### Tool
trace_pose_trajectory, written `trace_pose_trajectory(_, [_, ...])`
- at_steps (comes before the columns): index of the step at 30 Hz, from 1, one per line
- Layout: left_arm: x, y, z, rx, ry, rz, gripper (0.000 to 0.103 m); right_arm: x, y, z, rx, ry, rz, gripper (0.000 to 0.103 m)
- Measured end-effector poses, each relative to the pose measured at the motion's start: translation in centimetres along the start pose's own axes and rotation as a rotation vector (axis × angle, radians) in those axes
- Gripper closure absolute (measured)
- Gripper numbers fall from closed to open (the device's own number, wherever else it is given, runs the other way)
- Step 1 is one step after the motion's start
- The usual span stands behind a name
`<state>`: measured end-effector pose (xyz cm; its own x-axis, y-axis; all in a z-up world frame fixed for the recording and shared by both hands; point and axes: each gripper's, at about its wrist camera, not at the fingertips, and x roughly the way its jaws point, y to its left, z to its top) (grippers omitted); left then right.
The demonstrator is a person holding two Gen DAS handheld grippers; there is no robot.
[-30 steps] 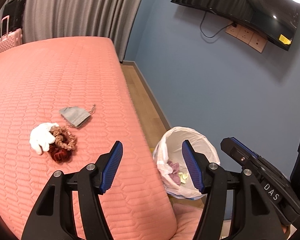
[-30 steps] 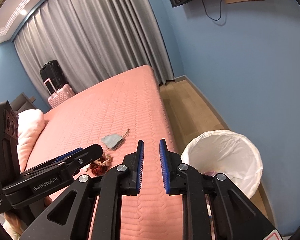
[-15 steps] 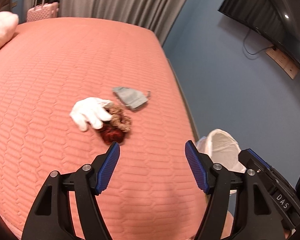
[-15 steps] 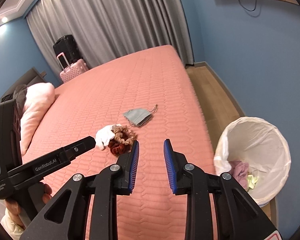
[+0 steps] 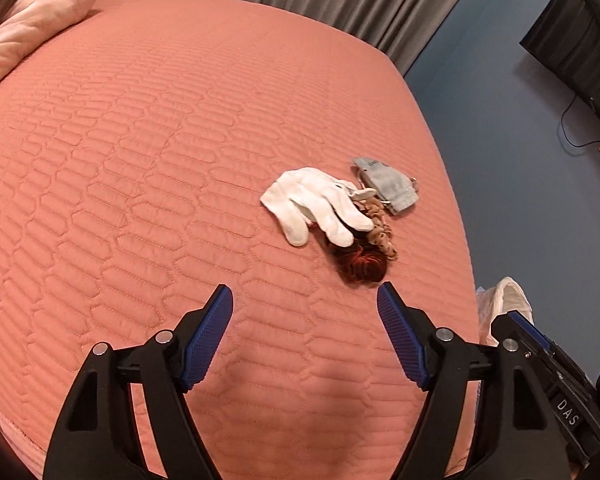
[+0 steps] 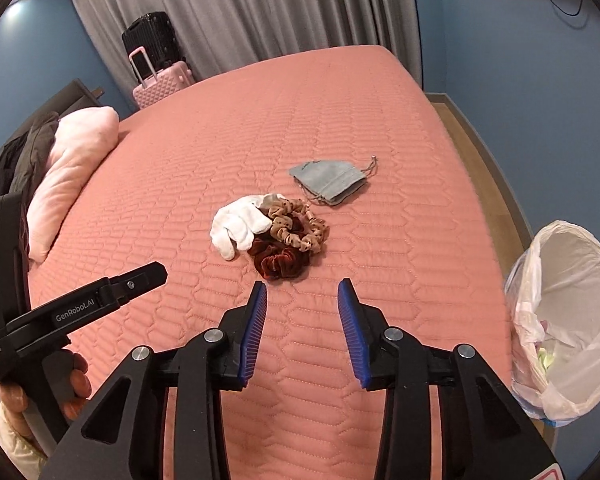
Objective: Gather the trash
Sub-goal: 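Grasp the white glove with the left gripper while the right grasps the tan scrunchie, then carry the glove and scrunchie over the wastebasket with both grippers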
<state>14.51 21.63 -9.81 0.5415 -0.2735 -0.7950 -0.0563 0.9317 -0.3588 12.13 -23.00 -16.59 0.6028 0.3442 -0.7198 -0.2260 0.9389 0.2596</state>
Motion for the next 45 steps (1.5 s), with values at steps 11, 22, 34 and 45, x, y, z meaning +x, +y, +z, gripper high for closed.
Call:
trace_pose_trajectory(11, [5.2, 2.1, 4.9, -0.038, 0.045, 0.008, 0.029, 8.7, 1.8, 2.9, -0.055, 0.093, -0.014, 0.065])
trace_pose_trajectory(22, [12.1, 1.9, 7.9, -0.076, 0.125, -0.018, 0.028, 15.3, 1.4, 4.9, -0.052, 0.152, -0.021, 0.065])
trace_pose_trajectory(34, [13.7, 0.7, 7.0, -0.005, 0.107, -0.031, 0.074, 17.0, 0.2, 4.2, 0.005, 0.167, 0.000, 0.069])
trace_pose_trajectory(45, [7.8, 0.3, 4.8, 0.007, 0.047, -0.044, 0.091, 11.8, -0.6, 3.0, 0.068, 0.114, 0.033, 0.090])
